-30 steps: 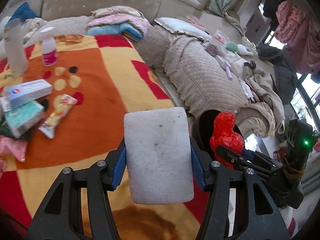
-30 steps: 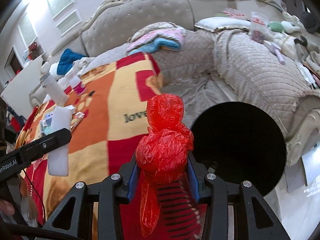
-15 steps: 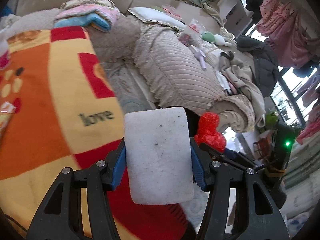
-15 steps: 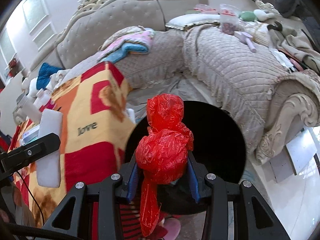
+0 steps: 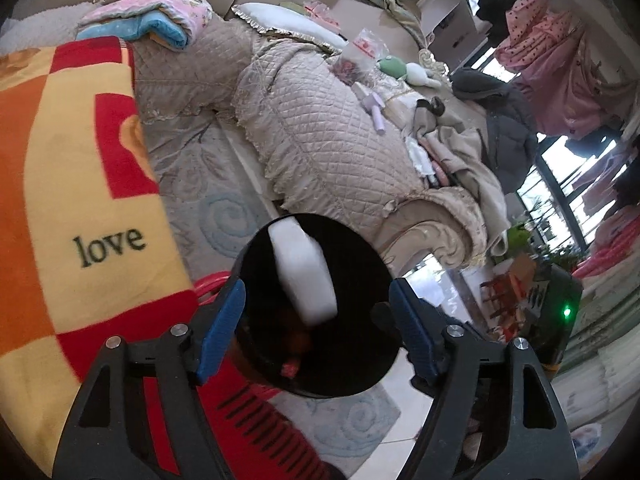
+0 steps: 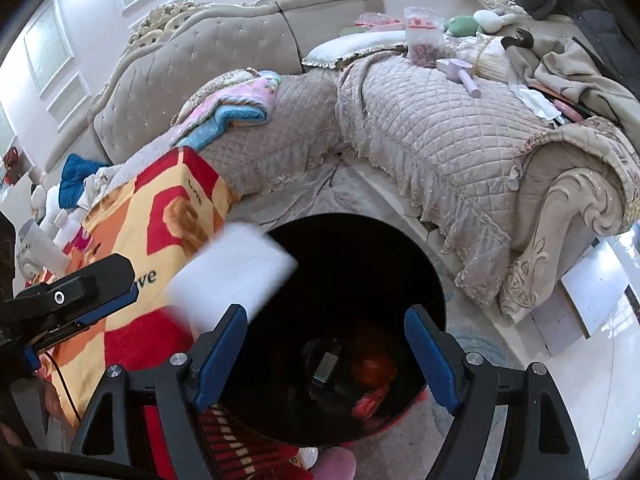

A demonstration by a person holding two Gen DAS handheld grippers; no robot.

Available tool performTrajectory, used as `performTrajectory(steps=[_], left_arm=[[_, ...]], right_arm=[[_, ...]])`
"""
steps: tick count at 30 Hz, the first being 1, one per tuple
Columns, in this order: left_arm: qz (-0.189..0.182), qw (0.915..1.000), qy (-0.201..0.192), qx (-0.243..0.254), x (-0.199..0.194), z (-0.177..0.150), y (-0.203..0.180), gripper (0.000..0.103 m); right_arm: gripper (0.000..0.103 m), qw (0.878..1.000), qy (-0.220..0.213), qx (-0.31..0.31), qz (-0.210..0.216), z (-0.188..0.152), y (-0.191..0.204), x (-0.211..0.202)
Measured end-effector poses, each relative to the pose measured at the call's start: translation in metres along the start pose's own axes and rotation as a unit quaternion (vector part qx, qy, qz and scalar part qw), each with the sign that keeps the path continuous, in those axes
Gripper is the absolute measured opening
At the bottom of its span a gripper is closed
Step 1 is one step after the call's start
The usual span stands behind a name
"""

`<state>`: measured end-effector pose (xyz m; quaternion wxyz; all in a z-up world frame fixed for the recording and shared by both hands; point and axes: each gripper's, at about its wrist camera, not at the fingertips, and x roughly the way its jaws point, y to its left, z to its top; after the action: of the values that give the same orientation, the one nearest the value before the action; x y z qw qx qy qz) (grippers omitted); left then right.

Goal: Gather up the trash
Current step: 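Return both tools to the blanket toward the snack wrapper and medicine box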

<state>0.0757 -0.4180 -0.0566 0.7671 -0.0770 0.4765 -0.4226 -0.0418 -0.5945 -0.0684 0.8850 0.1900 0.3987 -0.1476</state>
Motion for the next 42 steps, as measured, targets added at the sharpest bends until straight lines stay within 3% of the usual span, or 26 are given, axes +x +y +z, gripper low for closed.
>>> performTrajectory(steps=[9, 17, 30, 42], left_arm=[[0.083, 0.9961, -0.031, 0.005, -0.032, -0.016, 0.028, 0.074], [0.167, 0.9846, -0.052, 0.006, -0.067, -0.032, 0.06, 0.074], [0.255, 0.9642, -0.073, 0.001, -0.124, -0.06, 0.102, 0.074], [0.293, 0.9512, -0.082, -0.049, -0.179, -0.084, 0.155, 0.074]], right_arm=[[0.079, 1.0, 0.011, -0.023, 0.004, -0.011, 0.024, 0.005], [0.079, 0.998, 0.011, -0.056, 0.017, -0.02, 0.061, 0.002], [0.079, 0.992, 0.013, -0.112, 0.053, -0.032, 0.139, -0.004], [0.079, 0.981, 0.033, -0.165, 0.093, -0.052, 0.208, 0.002]])
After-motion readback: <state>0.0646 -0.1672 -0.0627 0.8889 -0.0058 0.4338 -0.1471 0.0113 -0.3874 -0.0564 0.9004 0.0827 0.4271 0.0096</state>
